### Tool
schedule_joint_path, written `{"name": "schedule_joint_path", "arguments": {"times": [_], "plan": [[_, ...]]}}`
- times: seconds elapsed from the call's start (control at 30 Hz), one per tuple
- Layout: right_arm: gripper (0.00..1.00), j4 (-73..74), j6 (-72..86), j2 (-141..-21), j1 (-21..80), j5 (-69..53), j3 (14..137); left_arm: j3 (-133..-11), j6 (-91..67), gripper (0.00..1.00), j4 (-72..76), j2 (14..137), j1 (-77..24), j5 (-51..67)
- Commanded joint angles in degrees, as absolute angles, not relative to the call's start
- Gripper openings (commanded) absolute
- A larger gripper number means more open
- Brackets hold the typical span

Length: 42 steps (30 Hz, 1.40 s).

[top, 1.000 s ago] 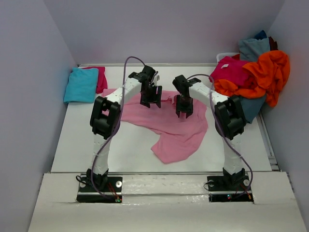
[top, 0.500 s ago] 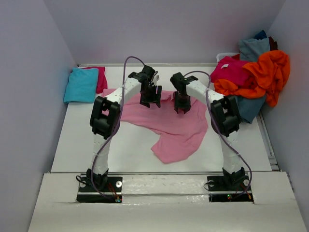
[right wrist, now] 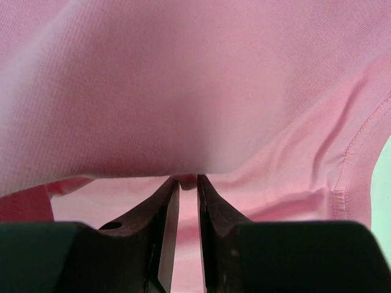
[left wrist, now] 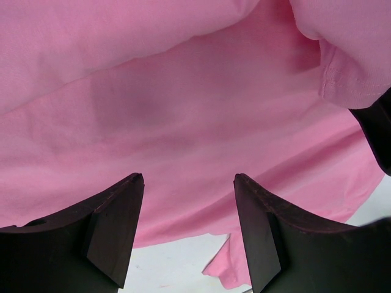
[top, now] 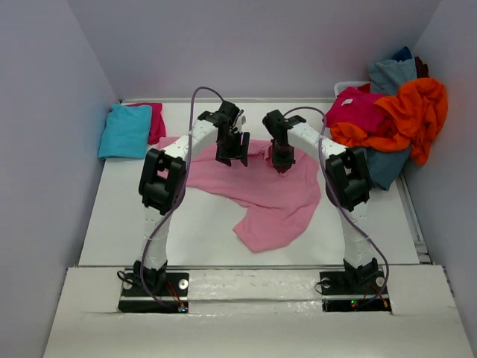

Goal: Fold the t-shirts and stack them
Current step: Smooth out the 1/3-folded T-shirt at the center of the board.

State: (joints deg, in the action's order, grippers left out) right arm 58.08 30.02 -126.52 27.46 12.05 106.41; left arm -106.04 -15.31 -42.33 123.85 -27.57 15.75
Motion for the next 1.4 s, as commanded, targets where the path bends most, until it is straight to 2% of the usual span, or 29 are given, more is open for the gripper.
{"name": "schedule_joint_path", "arguments": {"times": [0.0, 0.17, 0.3, 1.07, 1.37], "plan": [[0.24, 59.06, 30.32, -125.95, 28.04, 13.62, 106.61, -106.61, -14.41, 0.73, -43.42, 122.34, -27.42, 15.47], [0.19, 59.5, 30.59, -124.9, 28.04, 14.06, 105.38, -106.44, -14.41, 0.73, -43.33, 122.08, -27.42, 15.47], [0.07, 60.82, 31.02, -123.31, 28.04, 14.94, 105.47, -106.17, -14.24, 0.73, -43.24, 121.91, -27.42, 15.47], [0.07, 66.88, 31.9, -114.0, 28.04, 17.84, 106.17, -105.38, -14.41, 0.73, -42.89, 121.2, -27.42, 15.73], [0.07, 70.48, 31.81, -113.03, 27.42, 18.89, 110.03, -104.85, -14.33, 0.73, -42.71, 120.85, -27.42, 15.82]]}}
